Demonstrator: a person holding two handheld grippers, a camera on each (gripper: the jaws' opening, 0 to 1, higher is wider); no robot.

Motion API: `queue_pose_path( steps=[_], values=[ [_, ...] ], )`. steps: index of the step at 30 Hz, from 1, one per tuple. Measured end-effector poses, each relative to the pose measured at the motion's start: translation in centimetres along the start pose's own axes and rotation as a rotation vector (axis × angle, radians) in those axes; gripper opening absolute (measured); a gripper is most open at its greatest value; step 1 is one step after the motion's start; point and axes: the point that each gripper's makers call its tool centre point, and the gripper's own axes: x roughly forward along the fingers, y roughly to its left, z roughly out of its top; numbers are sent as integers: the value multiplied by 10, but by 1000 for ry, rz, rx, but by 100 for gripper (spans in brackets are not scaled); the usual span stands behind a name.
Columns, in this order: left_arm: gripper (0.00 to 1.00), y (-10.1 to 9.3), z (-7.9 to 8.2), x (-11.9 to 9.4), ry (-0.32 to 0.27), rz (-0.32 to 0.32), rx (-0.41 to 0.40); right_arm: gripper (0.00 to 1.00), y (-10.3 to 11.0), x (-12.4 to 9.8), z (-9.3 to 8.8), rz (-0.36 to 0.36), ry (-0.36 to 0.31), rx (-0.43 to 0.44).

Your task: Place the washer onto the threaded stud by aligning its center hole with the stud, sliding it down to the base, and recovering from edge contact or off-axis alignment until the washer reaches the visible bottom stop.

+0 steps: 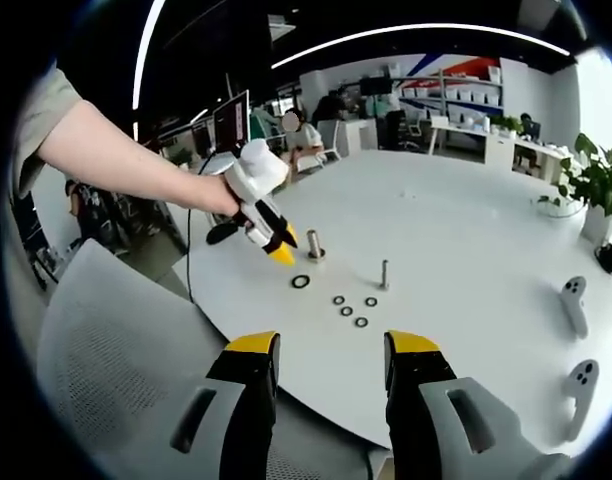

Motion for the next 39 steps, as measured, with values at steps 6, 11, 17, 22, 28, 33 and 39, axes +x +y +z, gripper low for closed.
queue_pose_path(
  steps=[6,11,17,22,28,33,39],
  values=[
    [30,-10,-1,1,14,-18,-4,44,1,0,1,3,-5,1],
    [32,-14,-5,7,33,-26,-3,44,1,-1,2,2,-12,9],
    [34,-19,-9,13,47,-29,-8,44,0,-1,3,0,-19,12],
    [35,-17,-7,16,41,-27,-20,44,0,-1,3,0,-23,14],
    [36,-16,-5,18,28,-28,-43,44,0,-1,5,3,-33,23],
    [37,-17,-9,22,46,-26,-37,44,-1,-2,6,0,-40,31],
    [37,-15,-14,34,68,-24,-56,44,-1,-2,6,1,-42,36]
  ],
)
